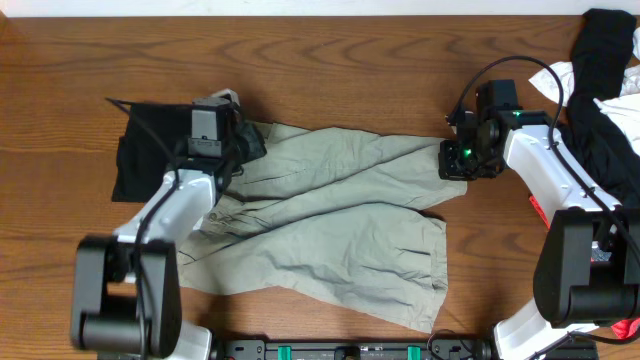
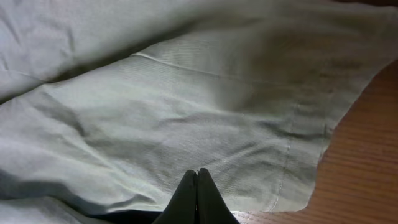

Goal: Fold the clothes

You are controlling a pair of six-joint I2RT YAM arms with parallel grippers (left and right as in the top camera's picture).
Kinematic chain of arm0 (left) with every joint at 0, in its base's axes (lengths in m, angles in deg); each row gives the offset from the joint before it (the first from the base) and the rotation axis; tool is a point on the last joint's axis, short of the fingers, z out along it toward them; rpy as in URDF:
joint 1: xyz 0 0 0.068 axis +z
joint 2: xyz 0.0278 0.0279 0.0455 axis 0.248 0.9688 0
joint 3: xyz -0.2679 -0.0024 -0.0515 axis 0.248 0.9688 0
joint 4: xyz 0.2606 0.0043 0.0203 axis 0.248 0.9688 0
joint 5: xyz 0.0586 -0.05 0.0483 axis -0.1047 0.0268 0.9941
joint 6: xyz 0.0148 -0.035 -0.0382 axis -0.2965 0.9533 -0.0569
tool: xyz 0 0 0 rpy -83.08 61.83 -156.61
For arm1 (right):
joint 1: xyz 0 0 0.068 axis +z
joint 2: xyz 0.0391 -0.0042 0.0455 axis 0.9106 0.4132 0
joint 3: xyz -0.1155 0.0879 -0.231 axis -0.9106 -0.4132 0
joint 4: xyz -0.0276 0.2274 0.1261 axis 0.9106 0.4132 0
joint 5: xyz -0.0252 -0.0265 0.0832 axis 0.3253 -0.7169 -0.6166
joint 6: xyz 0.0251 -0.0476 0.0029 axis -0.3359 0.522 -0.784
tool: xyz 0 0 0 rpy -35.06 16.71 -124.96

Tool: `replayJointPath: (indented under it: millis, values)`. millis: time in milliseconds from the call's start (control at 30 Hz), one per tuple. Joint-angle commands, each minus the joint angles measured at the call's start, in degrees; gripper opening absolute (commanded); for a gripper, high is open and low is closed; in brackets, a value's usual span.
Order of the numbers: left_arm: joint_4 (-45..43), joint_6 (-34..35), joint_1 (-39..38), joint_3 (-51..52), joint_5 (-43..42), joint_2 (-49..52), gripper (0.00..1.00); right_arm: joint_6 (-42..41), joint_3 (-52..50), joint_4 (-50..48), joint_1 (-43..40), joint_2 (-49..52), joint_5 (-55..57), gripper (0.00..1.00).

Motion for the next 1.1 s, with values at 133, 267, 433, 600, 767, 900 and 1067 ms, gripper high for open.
replayJointPath:
  millis: [133,267,433,600,767,900,1067]
  values:
    - [-1.1,-0.8,-0.1,-0.7,-4.1,7.7,0.14,-1.6,0.0,-0.7,0.2,0.5,0.5,0.02]
    - [-4.7,-0.7,-0.2,-0.7,-4.1,10.8,0.14,-1.6,0.0,-1.6,0.2,1.1,3.3,0.02]
    - [-9.7,0.6,-0.3,-0.8,-4.1,14.2,0.14,-1.6,0.0,-1.9,-0.3,4.2,3.9,0.01]
    - [-14.8,1.9,-0.3,-3.0,-4.0,17.3,0.14,-5.1,0.0,-2.8,-2.5,4.8,6.4,0.11]
    - [-19.2,4.0,-0.4,-7.0,-2.4,20.7,0.14,-6.4,0.0,-1.6,-6.3,4.8,6.1,0.20]
    - [-24.6,7.0,-0.7,-10.3,-1.2,23.8,0.14,-6.3,0.0,0.2,-8.8,4.8,6.1,0.22]
    - [-25.3,8.8,-1.0,-13.5,-1.2,26.3,0.14,-6.3,0.0,1.1,-9.6,4.8,4.3,0.35]
